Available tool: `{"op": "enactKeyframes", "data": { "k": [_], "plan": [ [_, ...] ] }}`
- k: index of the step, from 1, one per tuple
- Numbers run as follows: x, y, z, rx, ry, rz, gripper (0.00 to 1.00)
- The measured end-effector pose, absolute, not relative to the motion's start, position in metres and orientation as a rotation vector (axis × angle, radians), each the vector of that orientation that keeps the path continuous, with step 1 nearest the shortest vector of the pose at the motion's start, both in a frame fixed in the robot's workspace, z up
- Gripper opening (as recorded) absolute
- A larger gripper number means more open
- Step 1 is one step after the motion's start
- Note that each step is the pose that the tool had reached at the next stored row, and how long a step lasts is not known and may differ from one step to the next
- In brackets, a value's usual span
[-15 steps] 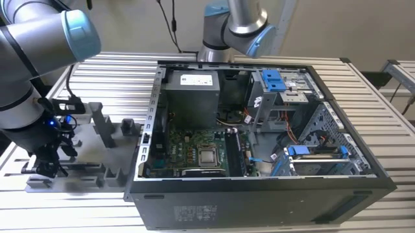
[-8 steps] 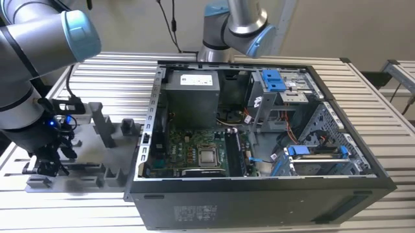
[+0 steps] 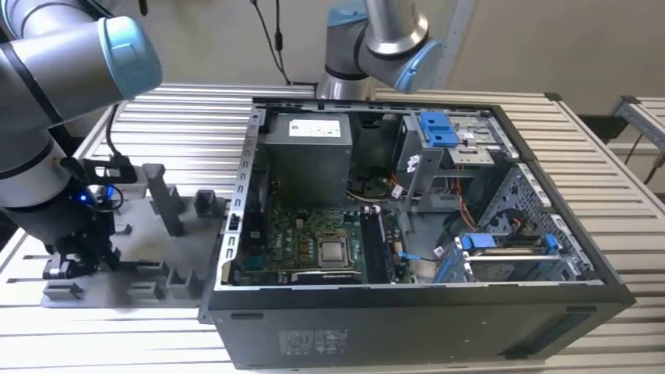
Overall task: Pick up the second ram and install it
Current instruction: 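Pick up the second ram and move it above second insertion slot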
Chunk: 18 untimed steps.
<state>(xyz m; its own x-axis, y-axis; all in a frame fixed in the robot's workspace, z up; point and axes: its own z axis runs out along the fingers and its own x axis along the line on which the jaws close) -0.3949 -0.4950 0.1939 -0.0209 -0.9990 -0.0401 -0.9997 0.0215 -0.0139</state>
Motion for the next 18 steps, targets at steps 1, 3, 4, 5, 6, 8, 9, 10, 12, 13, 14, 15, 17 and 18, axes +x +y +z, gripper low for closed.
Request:
{"op": "enactKeyframes", "data": {
  "k": [1,3,4,5,6,8,9,10,12,13,14,15,17,18],
  "plan": [
    [-0.3949,-0.4949,0.1939,-2.171,2.217,0.028,0.15],
    [-0.3949,-0.4949,0.1939,-2.171,2.217,0.028,0.15],
    [-0.3949,-0.4949,0.1939,-2.171,2.217,0.028,0.15],
    [-0.3950,-0.4949,0.1939,-2.170,2.217,0.028,0.15],
    [-0.3950,-0.4949,0.1939,-2.170,2.217,0.028,0.15],
    [-0.3949,-0.4949,0.1939,-2.170,2.217,0.027,0.15],
    [-0.3949,-0.4950,0.1939,-2.170,2.217,0.027,0.15],
    [-0.3949,-0.4950,0.1939,-2.170,2.217,0.027,0.15],
    [-0.3949,-0.4950,0.1943,-2.170,2.217,0.027,0.15],
    [-0.3949,-0.4950,0.1949,-2.170,2.217,0.027,0.15],
    [-0.3949,-0.4950,0.1954,-2.170,2.217,0.027,0.15],
    [-0.3949,-0.4950,0.1960,-2.170,2.217,0.027,0.15],
    [-0.3949,-0.4950,0.1974,-2.170,2.217,0.027,0.15],
    [-0.3949,-0.4950,0.1982,-2.170,2.217,0.027,0.15]
  ]
}}
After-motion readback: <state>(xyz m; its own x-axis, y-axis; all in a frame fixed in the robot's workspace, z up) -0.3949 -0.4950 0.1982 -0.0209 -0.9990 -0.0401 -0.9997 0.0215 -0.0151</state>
